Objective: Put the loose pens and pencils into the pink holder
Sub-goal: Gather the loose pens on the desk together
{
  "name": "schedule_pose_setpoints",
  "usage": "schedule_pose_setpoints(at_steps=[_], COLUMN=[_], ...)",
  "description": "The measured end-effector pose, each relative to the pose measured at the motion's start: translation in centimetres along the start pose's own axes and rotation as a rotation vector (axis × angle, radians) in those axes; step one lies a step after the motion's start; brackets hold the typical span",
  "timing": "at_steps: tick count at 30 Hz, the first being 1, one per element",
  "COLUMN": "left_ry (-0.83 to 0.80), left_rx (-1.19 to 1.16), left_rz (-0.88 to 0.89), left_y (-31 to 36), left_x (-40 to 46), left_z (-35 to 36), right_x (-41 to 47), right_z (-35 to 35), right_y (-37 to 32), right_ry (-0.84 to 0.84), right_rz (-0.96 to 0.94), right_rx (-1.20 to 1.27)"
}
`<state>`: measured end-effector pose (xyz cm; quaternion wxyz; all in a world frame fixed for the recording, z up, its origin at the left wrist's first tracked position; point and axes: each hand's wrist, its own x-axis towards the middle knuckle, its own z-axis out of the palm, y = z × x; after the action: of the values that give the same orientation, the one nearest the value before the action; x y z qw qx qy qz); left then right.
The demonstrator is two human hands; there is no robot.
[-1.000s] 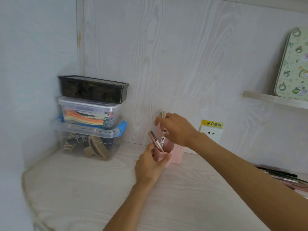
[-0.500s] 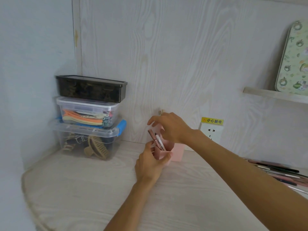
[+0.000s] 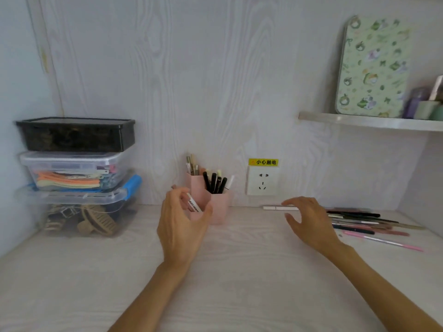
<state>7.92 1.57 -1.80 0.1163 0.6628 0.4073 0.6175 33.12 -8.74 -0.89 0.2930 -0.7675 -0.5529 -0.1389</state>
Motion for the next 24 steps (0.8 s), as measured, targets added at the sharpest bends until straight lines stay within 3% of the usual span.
schedule_pose_setpoints(at_steps=[2,5,8,10,16,19,24], left_ry=[-0.114,-0.412,-0.702,-0.809,-0.862,-0.891,-0.851], left_rx=[0.004,0.097,0.173,0.195,0.254,0.299,0.369], left_rz=[0.148,0.305,0.290,0.272,0.365,0.314,0.290], left_y=[1.3,3.0,3.5,4.0,5.5,6.0,6.4], left_x=[-0.7,-1.8,-2.9,-3.4,-3.4,-3.6,-4.2], left_z=[0.9,3.4,7.2,9.7,15.5,17.7,19.1], right_x=[-0.2,-0.3,-0.3,-0.5,-0.8,-0.9,-0.4], right_z=[-0.2,-0.6,-1.4,-2.0,-3.8,-4.4,-2.6], right_y=[3.4,7.1,10.0,12.0,17.4,19.0,17.1], right_ry=[-0.104,-0.190,-0.173,-0.198,-0.303,-0.360,-0.419], right_rz=[0.179,0.416,0.544,0.580,0.574,0.555,0.418], right_rx=[-0.133,-0.257,-0.261,-0.295,-0.267,-0.271,-0.222])
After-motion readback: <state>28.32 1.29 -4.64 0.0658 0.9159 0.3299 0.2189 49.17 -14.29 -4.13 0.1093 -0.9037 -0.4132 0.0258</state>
